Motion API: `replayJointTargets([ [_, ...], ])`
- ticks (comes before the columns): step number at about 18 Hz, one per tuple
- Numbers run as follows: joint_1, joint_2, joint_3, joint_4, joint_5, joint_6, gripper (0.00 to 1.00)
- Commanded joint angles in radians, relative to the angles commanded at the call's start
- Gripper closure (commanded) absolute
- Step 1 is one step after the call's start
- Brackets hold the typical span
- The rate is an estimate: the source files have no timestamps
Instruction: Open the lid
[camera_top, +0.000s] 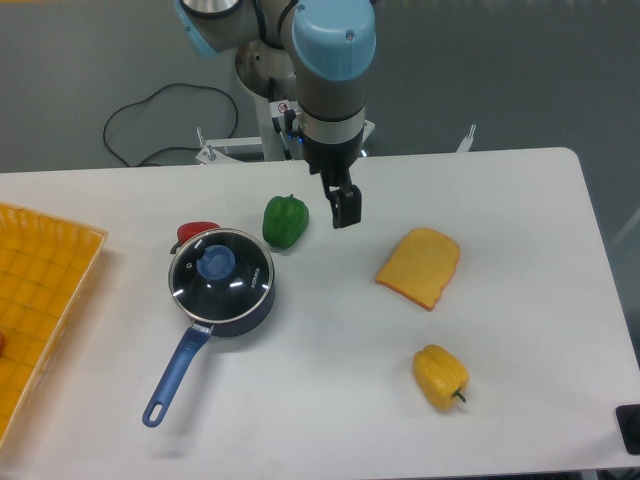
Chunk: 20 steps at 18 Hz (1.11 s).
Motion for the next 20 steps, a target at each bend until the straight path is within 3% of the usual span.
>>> replayJointTargets([
  [8,-0.011,-0.003,-0.006,-0.005,-0.009,0.002,0.0],
  [13,-0.008,0.009,-0.077,0.005,-0.009,0.0,0.0],
  [20,-0.069,-0.025,-0.048,0.012,-0.017,-0.297,0.0],
])
